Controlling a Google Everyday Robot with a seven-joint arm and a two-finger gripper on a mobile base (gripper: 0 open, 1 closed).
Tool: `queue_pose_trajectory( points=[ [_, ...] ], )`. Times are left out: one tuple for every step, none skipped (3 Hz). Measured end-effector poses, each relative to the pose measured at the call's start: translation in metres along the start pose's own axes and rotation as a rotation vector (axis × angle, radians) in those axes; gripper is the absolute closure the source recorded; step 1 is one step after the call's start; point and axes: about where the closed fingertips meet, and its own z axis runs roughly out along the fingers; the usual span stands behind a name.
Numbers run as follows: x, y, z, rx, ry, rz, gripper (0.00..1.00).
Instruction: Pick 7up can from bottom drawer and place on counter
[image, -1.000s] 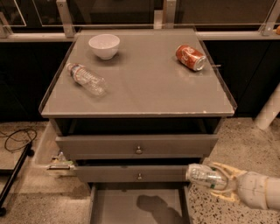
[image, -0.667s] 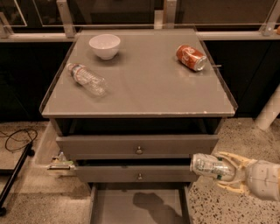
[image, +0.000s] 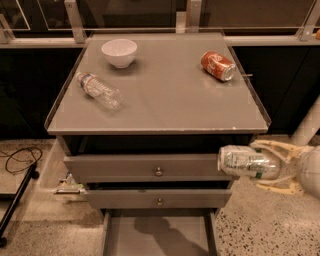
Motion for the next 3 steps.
queue_pose_trajectory(
  points=[
    [-0.061, -0.041, -0.021, 0.001, -0.021, -0.068, 1.0],
    [-0.061, -0.041, -0.021, 0.001, -0.021, -0.068, 1.0],
    [-0.06, -0.062, -0.011, -0.014, -0.027, -0.087, 1.0]
  ],
)
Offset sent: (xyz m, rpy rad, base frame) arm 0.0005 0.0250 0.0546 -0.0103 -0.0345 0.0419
